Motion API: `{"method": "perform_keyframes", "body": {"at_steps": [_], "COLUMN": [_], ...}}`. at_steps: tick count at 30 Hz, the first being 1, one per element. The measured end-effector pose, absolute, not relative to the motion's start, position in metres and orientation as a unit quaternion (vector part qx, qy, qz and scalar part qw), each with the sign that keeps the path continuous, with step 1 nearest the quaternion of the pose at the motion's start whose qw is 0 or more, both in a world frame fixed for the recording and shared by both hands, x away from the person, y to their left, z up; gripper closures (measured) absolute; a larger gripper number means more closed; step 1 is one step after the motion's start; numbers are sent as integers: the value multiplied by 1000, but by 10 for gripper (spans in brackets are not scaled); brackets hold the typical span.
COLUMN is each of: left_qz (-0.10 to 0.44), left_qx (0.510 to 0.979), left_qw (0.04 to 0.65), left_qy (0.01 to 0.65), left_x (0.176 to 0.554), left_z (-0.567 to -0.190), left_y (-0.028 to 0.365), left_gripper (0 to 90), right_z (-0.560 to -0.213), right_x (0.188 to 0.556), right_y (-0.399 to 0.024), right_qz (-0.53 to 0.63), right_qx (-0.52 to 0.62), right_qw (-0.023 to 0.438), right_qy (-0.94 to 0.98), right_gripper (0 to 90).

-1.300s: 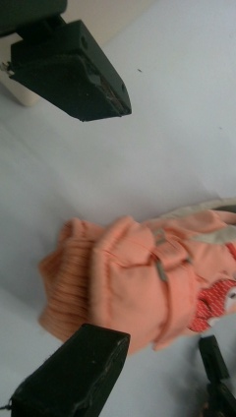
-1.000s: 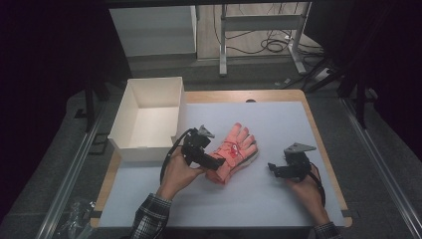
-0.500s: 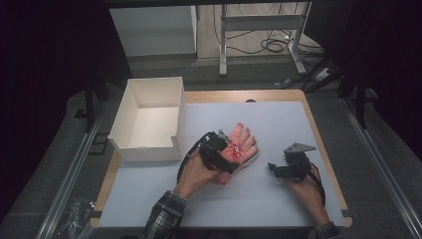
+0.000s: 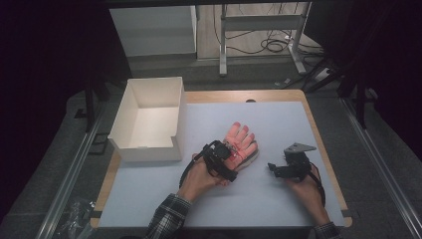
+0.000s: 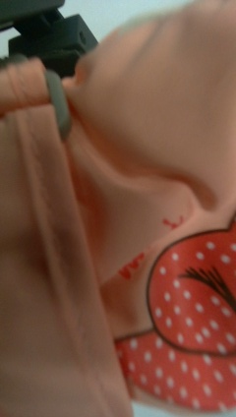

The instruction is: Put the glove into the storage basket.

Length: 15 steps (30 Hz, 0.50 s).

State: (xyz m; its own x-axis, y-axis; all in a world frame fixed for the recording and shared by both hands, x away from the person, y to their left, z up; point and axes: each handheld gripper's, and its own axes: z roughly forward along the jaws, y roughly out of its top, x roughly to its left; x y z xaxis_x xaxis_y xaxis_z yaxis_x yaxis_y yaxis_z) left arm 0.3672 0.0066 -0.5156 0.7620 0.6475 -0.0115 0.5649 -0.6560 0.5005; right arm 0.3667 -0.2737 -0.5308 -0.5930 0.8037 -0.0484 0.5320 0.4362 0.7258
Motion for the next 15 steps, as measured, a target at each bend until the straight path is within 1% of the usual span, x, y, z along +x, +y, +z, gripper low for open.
{"method": "perform_keyframes", "body": {"at_steps": [2, 5, 8, 11, 13, 15], "left_qz": [87, 70, 65, 66, 70, 67], "left_qx": [908, 911, 912, 917, 919, 920], "left_qw": [238, 238, 239, 234, 236, 240], "left_qy": [334, 330, 327, 316, 308, 303], "left_x": [367, 366, 366, 364, 362, 362], "left_z": [-518, -520, -517, -513, -511, -510], "left_y": [6, 6, 7, 6, 5, 7], "left_gripper": [29, 97, 190, 312, 356, 382], "right_z": [-531, -531, -531, -531, -531, -531], "right_x": [367, 367, 367, 367, 367, 367], "right_y": [-274, -274, -274, -274, -274, -274], "right_qz": [343, 343, 343, 343, 343, 343], "right_qx": [405, 405, 405, 405, 405, 405], "right_qw": [198, 198, 198, 198, 198, 198], "right_qy": [824, 824, 824, 824, 824, 824], "right_gripper": [171, 171, 171, 171, 171, 172]}}
